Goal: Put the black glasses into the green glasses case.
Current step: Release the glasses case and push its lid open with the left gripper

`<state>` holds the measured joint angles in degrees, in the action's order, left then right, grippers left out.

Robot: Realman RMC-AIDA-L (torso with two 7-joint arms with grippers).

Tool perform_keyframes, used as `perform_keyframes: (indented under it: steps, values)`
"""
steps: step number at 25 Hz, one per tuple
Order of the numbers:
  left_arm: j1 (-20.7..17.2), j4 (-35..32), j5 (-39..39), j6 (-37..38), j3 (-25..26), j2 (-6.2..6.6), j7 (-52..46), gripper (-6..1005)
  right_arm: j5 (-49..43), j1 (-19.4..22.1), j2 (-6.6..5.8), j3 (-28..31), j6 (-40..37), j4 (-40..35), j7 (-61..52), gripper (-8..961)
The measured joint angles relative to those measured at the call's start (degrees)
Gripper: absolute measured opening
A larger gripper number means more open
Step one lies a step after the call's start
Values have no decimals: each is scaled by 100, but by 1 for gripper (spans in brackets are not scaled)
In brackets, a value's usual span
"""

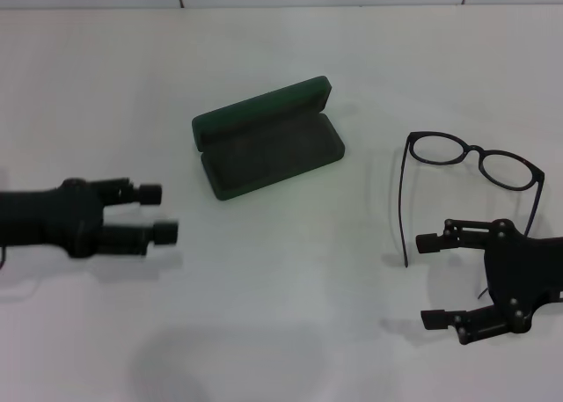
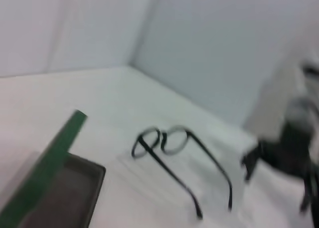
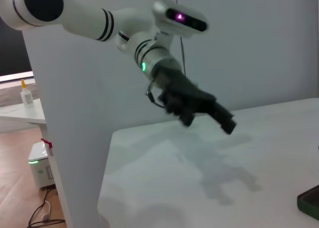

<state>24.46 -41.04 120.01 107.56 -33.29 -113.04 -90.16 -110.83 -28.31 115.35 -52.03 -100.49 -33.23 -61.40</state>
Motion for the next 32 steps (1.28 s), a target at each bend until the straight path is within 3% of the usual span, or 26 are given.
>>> perform_keyframes:
  steps: [5, 11, 15, 19, 22, 28, 32]
  values:
    - [281, 79, 47, -331, 6, -134, -829, 885, 0, -2, 2, -2, -3, 0, -97, 885]
    - [754, -712, 423, -728, -237, -322, -1865, 884, -41, -6, -3, -52, -9, 1, -168, 885]
    - [1155, -1518, 684, -1120, -842, -450, -2559, 884, -55, -8, -4, -83, -13, 1, -232, 885]
    - [1654, -1956, 981, -1570, -1720, -400, -3130, 884, -61, -50, -4, -175, -20, -17, -285, 885]
    - [2353, -1835, 1425, -1774, -2188, -307, -3334, 883, -62, -77, 9, -280, -25, -111, -381, 885]
    - [3531, -859, 2500, -2092, -2285, -307, -3365, 881, -55, -86, 22, -354, 18, -162, -402, 885]
    - [3802, -484, 2835, -2442, -2452, -349, -3324, 880, -70, -74, 21, -358, 40, -165, -403, 885]
